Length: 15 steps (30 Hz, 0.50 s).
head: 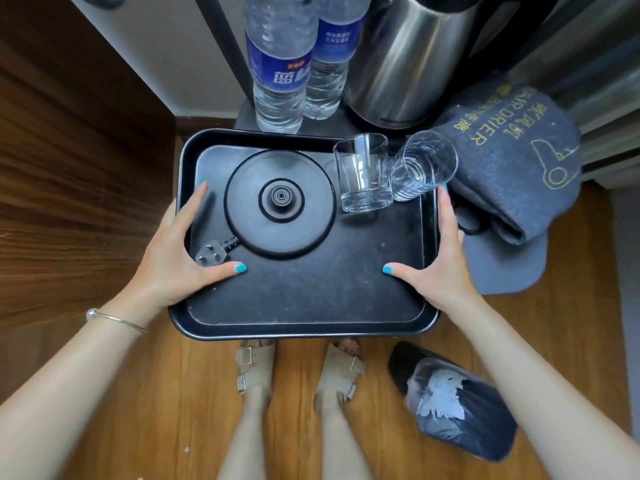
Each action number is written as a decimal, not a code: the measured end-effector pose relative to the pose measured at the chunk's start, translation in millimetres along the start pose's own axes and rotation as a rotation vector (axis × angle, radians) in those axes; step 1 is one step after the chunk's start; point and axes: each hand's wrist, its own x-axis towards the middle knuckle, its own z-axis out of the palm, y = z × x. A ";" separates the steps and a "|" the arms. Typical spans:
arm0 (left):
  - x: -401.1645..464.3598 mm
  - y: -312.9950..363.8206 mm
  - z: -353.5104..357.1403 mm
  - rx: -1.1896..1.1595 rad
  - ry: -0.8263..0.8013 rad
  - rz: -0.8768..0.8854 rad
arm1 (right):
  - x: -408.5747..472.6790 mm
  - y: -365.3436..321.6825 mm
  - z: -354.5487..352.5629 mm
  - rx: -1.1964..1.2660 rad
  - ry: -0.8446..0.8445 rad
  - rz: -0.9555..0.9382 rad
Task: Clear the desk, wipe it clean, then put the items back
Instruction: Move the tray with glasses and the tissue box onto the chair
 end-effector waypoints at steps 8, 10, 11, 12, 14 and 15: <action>15.4 -2.1 -2.3 0.041 0.000 -0.039 | 14.7 -3.1 -1.6 -0.079 0.001 -0.047; 16.6 -1.3 -4.1 0.050 -0.010 -0.045 | 16.2 -4.8 -0.6 -0.105 -0.007 -0.047; 16.4 -0.5 -4.4 0.065 -0.017 -0.047 | 17.1 -5.8 -0.3 -0.117 -0.011 -0.043; 16.4 1.2 -4.7 0.094 -0.024 -0.051 | 18.0 -6.7 -0.5 -0.126 -0.016 -0.037; 16.2 3.2 -5.7 0.193 -0.039 -0.083 | 18.5 -9.1 -0.2 -0.136 -0.028 -0.021; 15.9 3.5 -6.4 0.246 -0.044 -0.093 | 17.8 -10.2 0.5 -0.141 -0.029 -0.013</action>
